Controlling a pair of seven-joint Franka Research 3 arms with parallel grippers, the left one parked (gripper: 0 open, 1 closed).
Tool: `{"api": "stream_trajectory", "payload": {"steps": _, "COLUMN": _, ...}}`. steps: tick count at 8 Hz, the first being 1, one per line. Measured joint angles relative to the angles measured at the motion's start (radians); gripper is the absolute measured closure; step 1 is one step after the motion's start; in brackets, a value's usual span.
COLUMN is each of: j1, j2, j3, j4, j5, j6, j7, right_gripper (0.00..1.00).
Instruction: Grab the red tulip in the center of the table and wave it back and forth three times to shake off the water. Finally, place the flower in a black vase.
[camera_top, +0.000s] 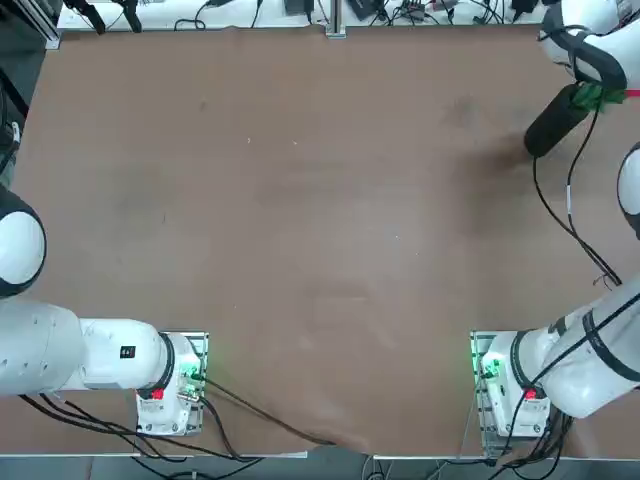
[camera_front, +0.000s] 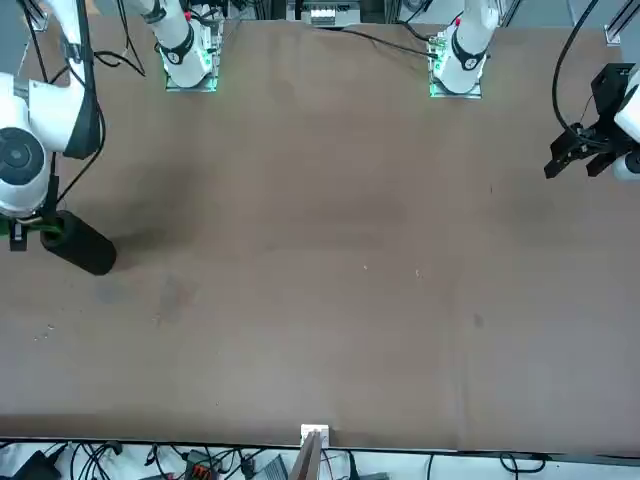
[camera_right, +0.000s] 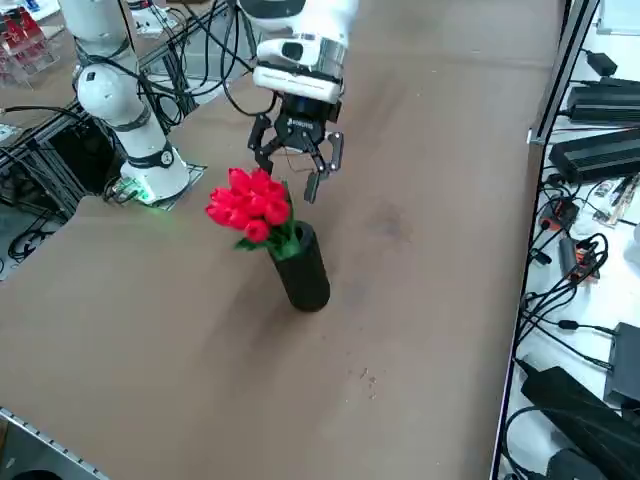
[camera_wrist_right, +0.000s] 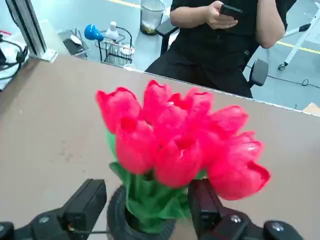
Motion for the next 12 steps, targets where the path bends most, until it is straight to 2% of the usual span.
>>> {"api": "stream_trajectory", "payload": {"steps": 2, "j1": 0.074, "j2": -0.037, "j3": 0.002, "j4": 0.033, "j5": 0.079, "j6": -0.121, "j7": -0.152, "right_gripper": 0.00}}
{"api": "stream_trajectory", "payload": {"steps": 4, "j1": 0.095, "j2": -0.039, "j3": 0.003, "j4": 0.107, "j5": 0.274, "j6": -0.233, "j7": -0.488, "right_gripper": 0.00}}
{"api": "stream_trajectory", "payload": {"steps": 6, "j1": 0.087, "j2": -0.039, "j3": -0.004, "j4": 0.136, "j5": 0.434, "j6": -0.275, "j7": -0.776, "right_gripper": 0.00}}
{"api": "stream_trajectory", "payload": {"steps": 8, "j1": 0.075, "j2": -0.038, "j3": -0.008, "j4": 0.146, "j5": 0.615, "j6": -0.293, "j7": -0.964, "right_gripper": 0.00}}
{"api": "stream_trajectory", "payload": {"steps": 9, "j1": 0.062, "j2": -0.038, "j3": -0.010, "j4": 0.180, "j5": 0.675, "j6": -0.349, "j7": -1.072, "right_gripper": 0.00}}
{"api": "stream_trajectory", "payload": {"steps": 11, "j1": 0.016, "j2": -0.037, "j3": -0.010, "j4": 0.333, "j5": 0.782, "j6": -0.531, "j7": -1.337, "right_gripper": 0.00}}
{"api": "stream_trajectory", "payload": {"steps": 12, "j1": -0.007, "j2": -0.039, "j3": -0.002, "j4": 0.409, "j5": 0.797, "j6": -0.584, "j7": -1.441, "right_gripper": 0.00}}
